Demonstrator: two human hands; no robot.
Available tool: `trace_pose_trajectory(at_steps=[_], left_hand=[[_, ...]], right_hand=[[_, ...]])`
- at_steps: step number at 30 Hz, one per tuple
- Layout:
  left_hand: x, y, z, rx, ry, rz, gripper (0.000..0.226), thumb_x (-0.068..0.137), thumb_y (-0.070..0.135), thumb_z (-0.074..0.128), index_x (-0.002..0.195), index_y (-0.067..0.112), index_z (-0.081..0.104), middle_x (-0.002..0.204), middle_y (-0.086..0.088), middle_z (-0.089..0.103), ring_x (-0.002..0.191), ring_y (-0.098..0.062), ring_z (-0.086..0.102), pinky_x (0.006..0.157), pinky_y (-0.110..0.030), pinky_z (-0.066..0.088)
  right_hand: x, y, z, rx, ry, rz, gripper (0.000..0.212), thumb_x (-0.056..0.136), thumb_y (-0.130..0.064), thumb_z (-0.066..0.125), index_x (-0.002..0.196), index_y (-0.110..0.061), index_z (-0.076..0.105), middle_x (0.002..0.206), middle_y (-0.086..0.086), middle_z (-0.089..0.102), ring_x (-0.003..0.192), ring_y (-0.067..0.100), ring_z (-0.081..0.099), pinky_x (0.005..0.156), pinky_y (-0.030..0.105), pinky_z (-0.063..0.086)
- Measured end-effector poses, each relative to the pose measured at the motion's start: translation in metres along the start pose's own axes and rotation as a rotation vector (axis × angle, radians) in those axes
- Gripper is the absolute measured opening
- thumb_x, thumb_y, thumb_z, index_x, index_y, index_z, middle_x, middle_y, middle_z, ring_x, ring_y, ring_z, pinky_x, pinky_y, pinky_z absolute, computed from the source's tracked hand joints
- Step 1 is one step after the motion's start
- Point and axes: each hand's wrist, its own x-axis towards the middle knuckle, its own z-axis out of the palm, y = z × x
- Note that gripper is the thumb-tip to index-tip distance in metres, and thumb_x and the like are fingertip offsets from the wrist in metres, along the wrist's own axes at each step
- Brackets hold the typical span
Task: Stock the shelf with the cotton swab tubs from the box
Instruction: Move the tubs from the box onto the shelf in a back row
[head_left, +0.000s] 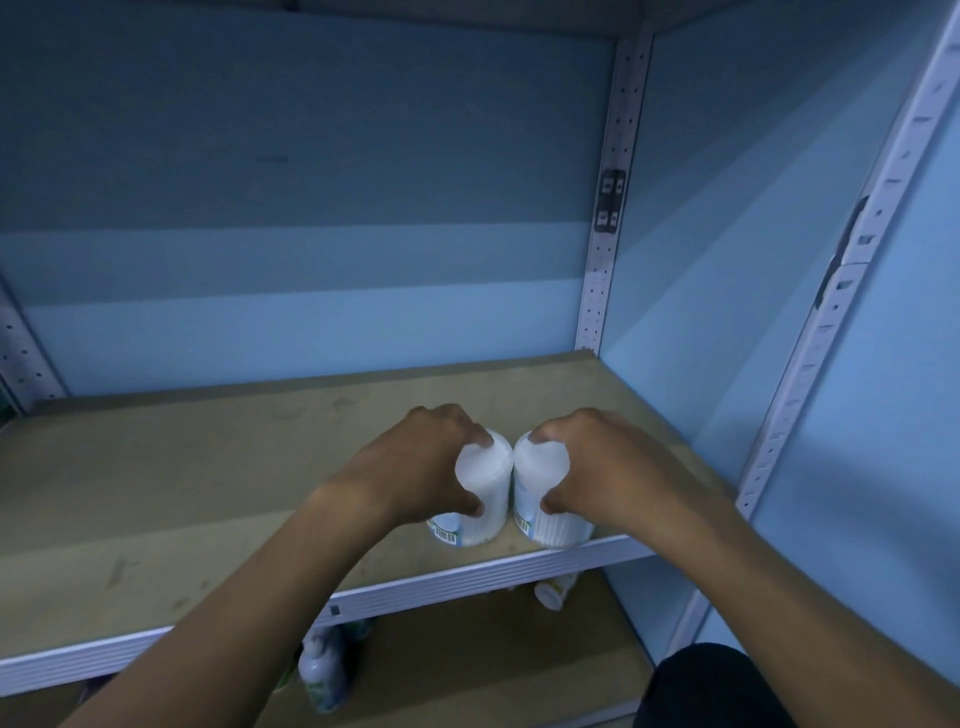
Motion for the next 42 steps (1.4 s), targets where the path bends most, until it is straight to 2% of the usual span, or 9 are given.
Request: trace_pose_trajectory(at_steps=[3, 7, 13, 20, 27, 30, 36, 42], left_hand=[[0.002, 0.004, 0.005, 0.038, 0.021, -0.004, 0.07, 0.072, 0.041, 0.083, 0.136, 0.034, 0.055, 0.134, 0.008, 0.053, 0.12, -0.019, 0.05, 0.097, -0.035, 0.046], [0.011, 0.003, 0.007, 0.062, 0.015, -0.002, 0.068, 0.071, 0.041, 0.082, 0.134, 0.034, 0.057, 0.131, 0.007, 0.057, 0.119, -0.017, 0.053, 0.097, -0.033, 0.046], [0.031, 0.006, 0.013, 0.089, 0.018, 0.007, 0.068, 0.071, 0.044, 0.081, 0.135, 0.033, 0.058, 0.13, 0.005, 0.061, 0.12, -0.018, 0.055, 0.099, -0.033, 0.046], [0.061, 0.008, 0.023, 0.069, 0.062, 0.001, 0.061, 0.07, 0.043, 0.081, 0.127, 0.03, 0.065, 0.123, 0.002, 0.066, 0.114, -0.022, 0.06, 0.094, -0.033, 0.049], [0.099, 0.009, 0.022, -0.015, 0.006, -0.051, 0.068, 0.071, 0.041, 0.083, 0.134, 0.036, 0.058, 0.136, 0.008, 0.057, 0.126, -0.015, 0.05, 0.101, -0.029, 0.044], [0.114, 0.01, 0.021, -0.035, -0.017, -0.071, 0.068, 0.071, 0.039, 0.084, 0.135, 0.036, 0.058, 0.138, 0.009, 0.057, 0.126, -0.014, 0.052, 0.099, -0.028, 0.045], [0.139, 0.007, 0.026, -0.051, 0.02, -0.09, 0.068, 0.07, 0.038, 0.085, 0.133, 0.035, 0.061, 0.134, 0.01, 0.06, 0.121, -0.014, 0.056, 0.086, -0.023, 0.042], [0.159, 0.006, 0.031, -0.023, 0.061, -0.053, 0.067, 0.072, 0.039, 0.085, 0.134, 0.028, 0.062, 0.137, 0.005, 0.06, 0.126, -0.019, 0.053, 0.098, -0.029, 0.043]], right_hand=[[-0.006, -0.001, 0.008, -0.067, 0.073, -0.022, 0.058, 0.083, -0.017, 0.069, 0.133, -0.043, 0.058, 0.13, -0.006, 0.058, 0.12, 0.023, 0.054, 0.092, 0.033, 0.049], [-0.002, 0.004, 0.012, -0.103, 0.11, -0.037, 0.054, 0.085, -0.015, 0.066, 0.131, -0.044, 0.06, 0.126, -0.004, 0.061, 0.117, 0.025, 0.056, 0.091, 0.035, 0.052], [0.014, 0.018, 0.014, -0.115, 0.106, -0.03, 0.055, 0.084, -0.014, 0.068, 0.13, -0.044, 0.061, 0.128, -0.003, 0.062, 0.118, 0.026, 0.057, 0.095, 0.037, 0.051], [0.048, 0.042, 0.013, -0.083, 0.087, 0.024, 0.061, 0.08, -0.015, 0.071, 0.132, -0.045, 0.059, 0.134, -0.004, 0.059, 0.124, 0.022, 0.055, 0.097, 0.03, 0.046], [0.082, 0.062, 0.009, -0.089, 0.07, 0.039, 0.064, 0.078, -0.02, 0.08, 0.133, -0.044, 0.059, 0.137, -0.002, 0.054, 0.124, 0.022, 0.052, 0.093, 0.027, 0.041], [0.098, 0.068, 0.009, -0.104, 0.068, 0.034, 0.063, 0.077, -0.021, 0.081, 0.131, -0.045, 0.06, 0.139, -0.005, 0.052, 0.123, 0.022, 0.053, 0.091, 0.027, 0.041], [0.119, 0.079, 0.005, -0.072, 0.04, 0.068, 0.06, 0.082, -0.019, 0.078, 0.135, -0.041, 0.058, 0.142, -0.003, 0.047, 0.128, 0.021, 0.049, 0.098, 0.025, 0.039], [0.146, 0.085, 0.005, -0.038, 0.046, 0.114, 0.061, 0.079, -0.017, 0.081, 0.131, -0.041, 0.062, 0.14, 0.001, 0.054, 0.121, 0.026, 0.056, 0.095, 0.029, 0.045]])
